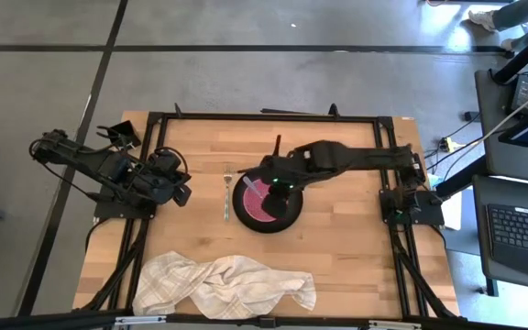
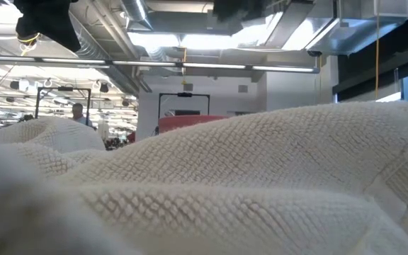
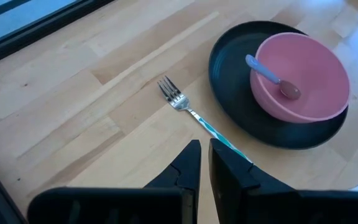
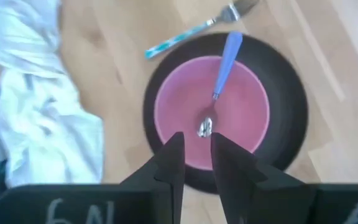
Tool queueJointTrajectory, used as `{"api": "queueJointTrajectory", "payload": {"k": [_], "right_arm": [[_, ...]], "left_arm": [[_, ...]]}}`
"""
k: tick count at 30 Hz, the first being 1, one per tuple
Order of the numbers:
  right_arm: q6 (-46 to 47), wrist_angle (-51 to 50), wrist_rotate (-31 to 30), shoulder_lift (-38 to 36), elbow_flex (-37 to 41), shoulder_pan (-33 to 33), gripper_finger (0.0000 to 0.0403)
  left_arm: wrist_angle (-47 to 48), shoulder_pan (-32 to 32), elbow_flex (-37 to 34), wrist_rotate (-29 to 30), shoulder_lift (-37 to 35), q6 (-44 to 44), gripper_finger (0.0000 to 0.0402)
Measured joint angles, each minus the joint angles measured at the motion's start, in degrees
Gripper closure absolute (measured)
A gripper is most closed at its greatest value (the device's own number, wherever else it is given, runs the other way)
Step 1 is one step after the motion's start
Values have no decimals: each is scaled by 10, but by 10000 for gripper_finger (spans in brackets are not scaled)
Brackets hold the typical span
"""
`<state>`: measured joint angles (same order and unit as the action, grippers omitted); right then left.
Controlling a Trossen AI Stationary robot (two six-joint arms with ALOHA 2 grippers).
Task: Set table place
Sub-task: Return to Home Position
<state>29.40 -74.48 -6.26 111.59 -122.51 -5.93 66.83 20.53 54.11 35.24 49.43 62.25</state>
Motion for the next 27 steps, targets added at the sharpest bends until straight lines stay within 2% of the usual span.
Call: {"api": "queueJointTrajectory", "payload": {"k": [5, 7, 10, 14, 18, 21, 27], "right_arm": [[3, -66, 4, -1, -102, -25, 323], [0, -78, -12, -1, -126, -38, 323], [3, -75, -54, -24, -109, -57, 323], [6, -93, -85, -48, -103, -76, 323], [-1, -94, -135, -72, -103, -93, 323], [-22, -94, -185, -93, -103, -104, 323], [-52, -94, -163, -113, -103, -118, 323]], "left_arm": [[0, 0, 0, -41, -5, 2, 374], [-17, 0, 0, -55, -9, 6, 374], [-88, 7, 0, -62, -21, -12, 374], [-180, 21, 21, -55, -54, -85, 374], [-199, 32, 55, -35, -78, -147, 374], [-199, 40, 70, 1, -97, -187, 374], [-199, 56, 72, 5, -124, -265, 374]]}}
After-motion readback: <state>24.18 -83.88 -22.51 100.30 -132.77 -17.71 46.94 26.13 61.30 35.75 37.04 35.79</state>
